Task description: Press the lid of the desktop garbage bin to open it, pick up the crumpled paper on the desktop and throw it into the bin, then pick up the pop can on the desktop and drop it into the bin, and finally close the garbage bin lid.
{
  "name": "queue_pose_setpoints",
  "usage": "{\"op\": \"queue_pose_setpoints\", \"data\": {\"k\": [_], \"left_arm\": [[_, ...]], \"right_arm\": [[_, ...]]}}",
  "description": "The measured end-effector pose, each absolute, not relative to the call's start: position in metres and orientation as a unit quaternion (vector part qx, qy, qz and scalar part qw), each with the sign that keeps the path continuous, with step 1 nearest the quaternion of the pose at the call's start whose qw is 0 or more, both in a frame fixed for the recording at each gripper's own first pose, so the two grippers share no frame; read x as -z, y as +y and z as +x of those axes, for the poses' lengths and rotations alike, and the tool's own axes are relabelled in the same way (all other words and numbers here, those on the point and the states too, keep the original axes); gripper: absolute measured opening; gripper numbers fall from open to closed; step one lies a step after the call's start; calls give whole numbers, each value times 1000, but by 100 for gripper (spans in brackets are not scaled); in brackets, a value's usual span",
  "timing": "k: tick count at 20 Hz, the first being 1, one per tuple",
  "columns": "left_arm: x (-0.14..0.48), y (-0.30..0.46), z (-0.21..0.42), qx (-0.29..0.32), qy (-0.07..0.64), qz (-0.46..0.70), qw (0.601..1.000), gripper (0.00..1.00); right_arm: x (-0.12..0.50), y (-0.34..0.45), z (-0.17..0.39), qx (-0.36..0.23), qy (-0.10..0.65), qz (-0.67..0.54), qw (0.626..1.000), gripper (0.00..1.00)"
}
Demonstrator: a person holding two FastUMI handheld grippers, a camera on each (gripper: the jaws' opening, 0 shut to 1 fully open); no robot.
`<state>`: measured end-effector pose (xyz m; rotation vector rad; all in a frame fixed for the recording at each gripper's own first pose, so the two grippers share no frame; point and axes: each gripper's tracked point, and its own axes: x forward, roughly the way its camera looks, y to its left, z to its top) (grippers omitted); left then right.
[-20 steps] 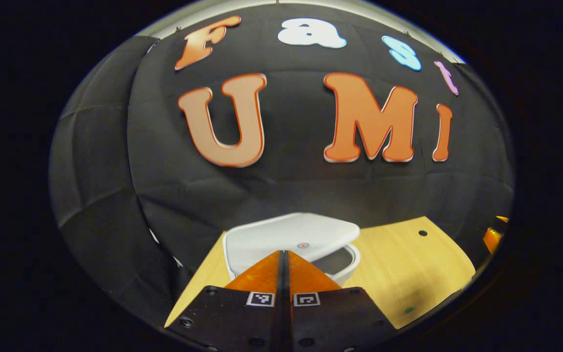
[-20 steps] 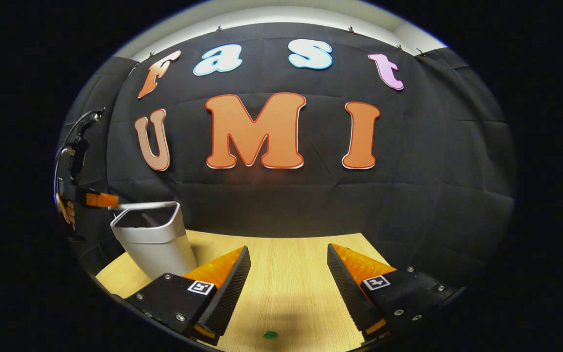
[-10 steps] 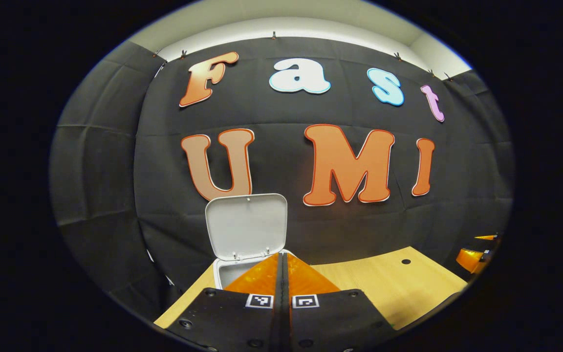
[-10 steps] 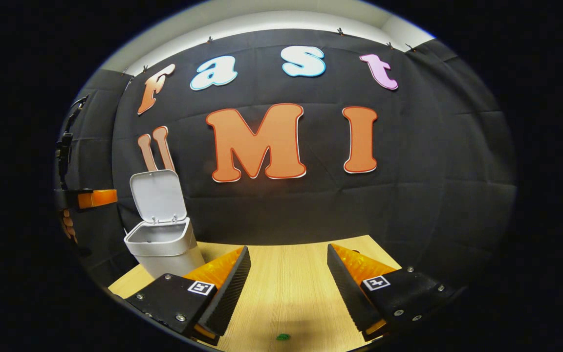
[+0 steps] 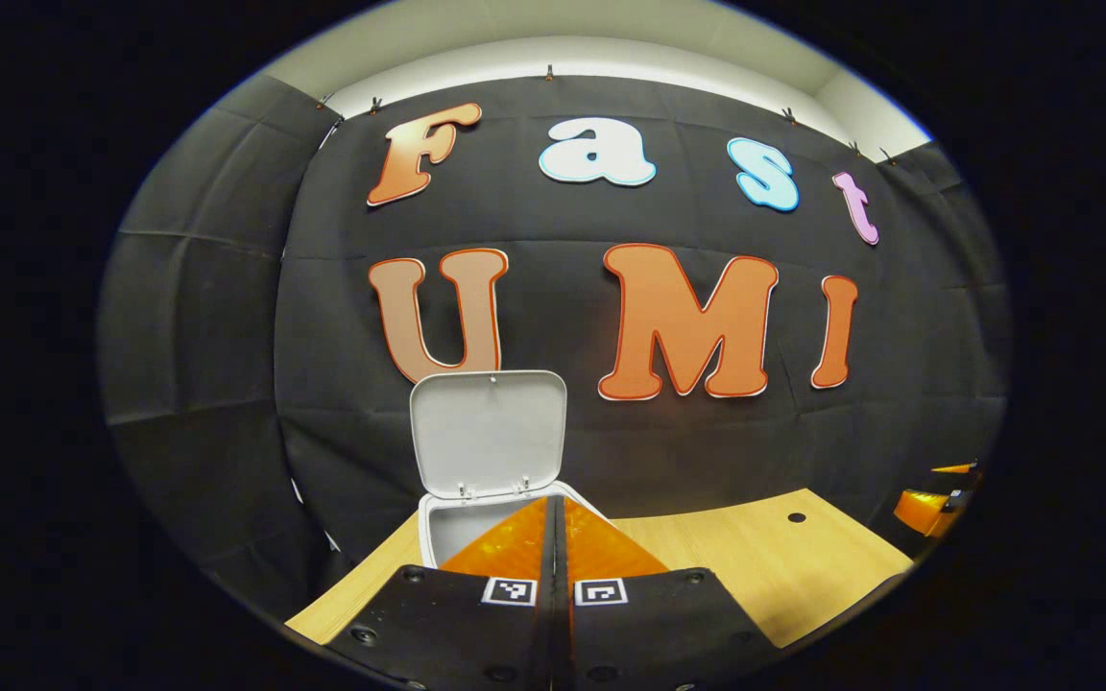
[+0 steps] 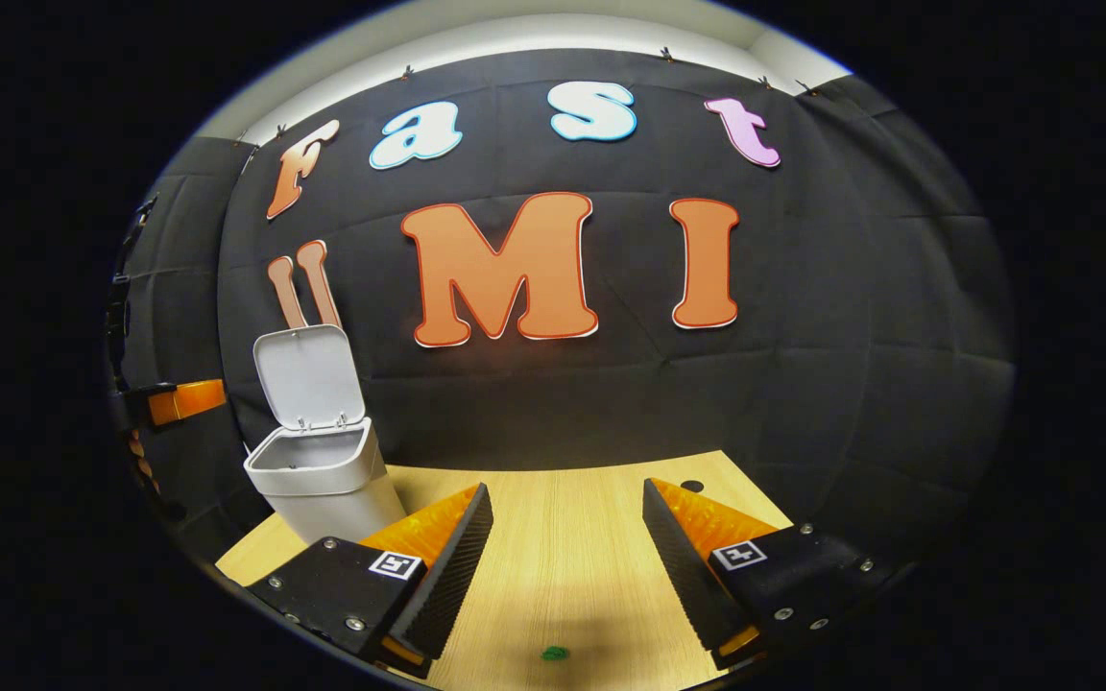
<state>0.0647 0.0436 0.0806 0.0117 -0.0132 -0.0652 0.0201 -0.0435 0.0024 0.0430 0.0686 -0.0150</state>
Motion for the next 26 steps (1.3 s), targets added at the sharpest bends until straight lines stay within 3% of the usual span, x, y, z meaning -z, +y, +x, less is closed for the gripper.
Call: {"op": "queue_pose_setpoints", "data": {"k": [1,3,6,9,13,20,26], "left_arm": [[-79,43,63,34,-7,-3,999,0],[-80,35,62,52,-17,-29,998,14],[-91,33,58,64,-46,-42,996,95],[-92,48,60,34,-51,-15,998,94],[-80,43,61,40,-40,-12,998,94],[-48,45,66,50,-8,-8,999,94],[-24,62,68,42,22,-16,999,94]], "right_arm": [[-2,-43,20,6,36,23,999,94],[-2,-41,20,4,37,24,999,94],[2,-40,20,2,48,24,999,94],[10,-40,20,1,63,22,998,94],[24,-42,20,5,81,5,997,94],[117,-36,20,-5,212,5,977,94],[211,-26,9,-23,342,7,939,95]]}}
